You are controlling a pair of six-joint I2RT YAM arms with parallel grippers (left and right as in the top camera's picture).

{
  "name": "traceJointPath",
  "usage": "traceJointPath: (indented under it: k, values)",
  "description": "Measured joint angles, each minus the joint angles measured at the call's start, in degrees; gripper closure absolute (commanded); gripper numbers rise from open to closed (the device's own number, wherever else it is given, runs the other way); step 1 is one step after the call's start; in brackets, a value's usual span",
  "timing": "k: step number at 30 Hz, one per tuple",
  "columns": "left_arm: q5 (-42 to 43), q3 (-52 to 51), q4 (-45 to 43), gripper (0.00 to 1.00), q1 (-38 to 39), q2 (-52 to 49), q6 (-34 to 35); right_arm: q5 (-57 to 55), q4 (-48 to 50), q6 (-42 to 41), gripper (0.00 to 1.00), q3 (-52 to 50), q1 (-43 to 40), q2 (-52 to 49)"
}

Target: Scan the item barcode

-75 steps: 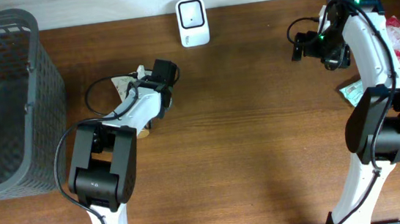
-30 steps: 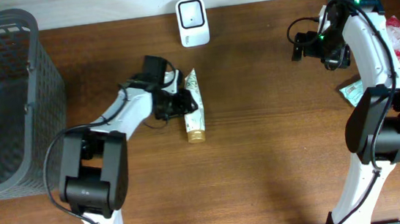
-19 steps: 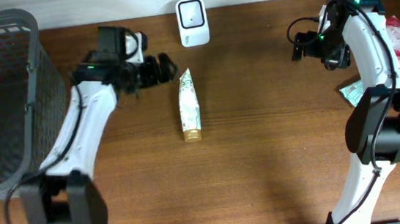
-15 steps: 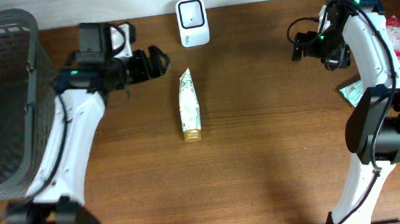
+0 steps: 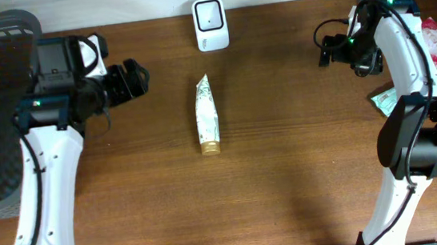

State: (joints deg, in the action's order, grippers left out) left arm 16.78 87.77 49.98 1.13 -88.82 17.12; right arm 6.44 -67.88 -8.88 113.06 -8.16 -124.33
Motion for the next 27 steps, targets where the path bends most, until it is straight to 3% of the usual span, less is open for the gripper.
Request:
traceJointPath:
  k: [10, 12, 15, 22, 25, 27]
  values:
    - [-4.9, -4.1, -8.7, 0.01, 18.3, -12.1, -0.2, 0.0, 0.0, 0.1, 0.01, 0.0, 0.0, 0.0]
    - [-11.1, -4.1, -10.2, 0.01, 22.4, -13.6, 0.5, 0.0, 0.0, 0.0, 0.01, 0.0, 0.0, 0.0]
    - [-27.4, -4.1, -10.9, 0.01, 30.3, -17.9, 1.8, 0.0, 0.0, 0.0, 0.01, 0.0, 0.0, 0.0]
    - [-39.4, -4.2, -12.0, 0.01, 34.7, -28.2, 6.5, 0.0, 0.0, 0.0, 0.01, 0.0, 0.0, 0.0]
    - [-41.0, -4.2, -12.2, 0.22, 34.6, -29.8, 7.6, 0.0, 0.0, 0.0, 0.01, 0.0, 0.0, 0.0]
    - [-42.0, -4.2, -12.3, 0.22, 34.6, -30.4, 8.2, 0.0, 0.0, 0.0, 0.01, 0.0, 0.0, 0.0]
